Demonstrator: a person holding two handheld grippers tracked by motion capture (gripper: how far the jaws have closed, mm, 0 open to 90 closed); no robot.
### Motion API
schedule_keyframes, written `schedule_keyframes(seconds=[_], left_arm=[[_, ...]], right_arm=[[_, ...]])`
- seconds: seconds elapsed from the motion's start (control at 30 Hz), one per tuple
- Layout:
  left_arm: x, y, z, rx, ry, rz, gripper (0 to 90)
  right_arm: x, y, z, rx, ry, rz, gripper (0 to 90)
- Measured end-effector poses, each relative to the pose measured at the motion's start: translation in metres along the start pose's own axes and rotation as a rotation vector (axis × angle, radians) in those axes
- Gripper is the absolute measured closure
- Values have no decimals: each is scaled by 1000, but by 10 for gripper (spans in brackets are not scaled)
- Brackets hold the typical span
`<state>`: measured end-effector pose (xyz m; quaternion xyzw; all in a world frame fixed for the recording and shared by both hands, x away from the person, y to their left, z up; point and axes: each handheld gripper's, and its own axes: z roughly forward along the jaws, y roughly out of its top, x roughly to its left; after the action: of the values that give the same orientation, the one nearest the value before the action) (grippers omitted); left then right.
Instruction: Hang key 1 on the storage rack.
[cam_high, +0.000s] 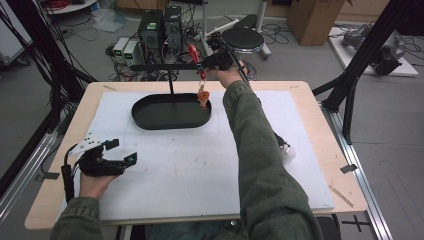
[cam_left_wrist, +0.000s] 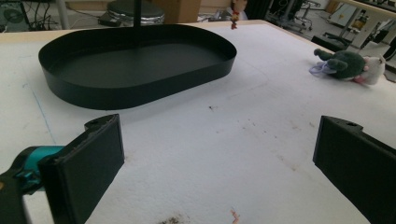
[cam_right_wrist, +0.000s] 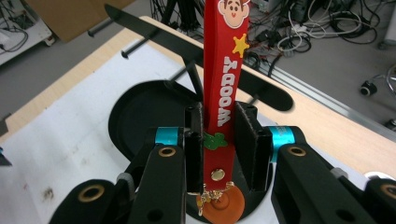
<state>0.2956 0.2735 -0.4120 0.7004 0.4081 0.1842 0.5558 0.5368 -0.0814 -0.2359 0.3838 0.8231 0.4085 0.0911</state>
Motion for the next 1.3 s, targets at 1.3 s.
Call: schedule_keyframes(seconds=[1.3], left_arm=[[3,0,-1,-28,-21,-13,23]], right_arm=[[29,39,70,-149,-82,55,633]])
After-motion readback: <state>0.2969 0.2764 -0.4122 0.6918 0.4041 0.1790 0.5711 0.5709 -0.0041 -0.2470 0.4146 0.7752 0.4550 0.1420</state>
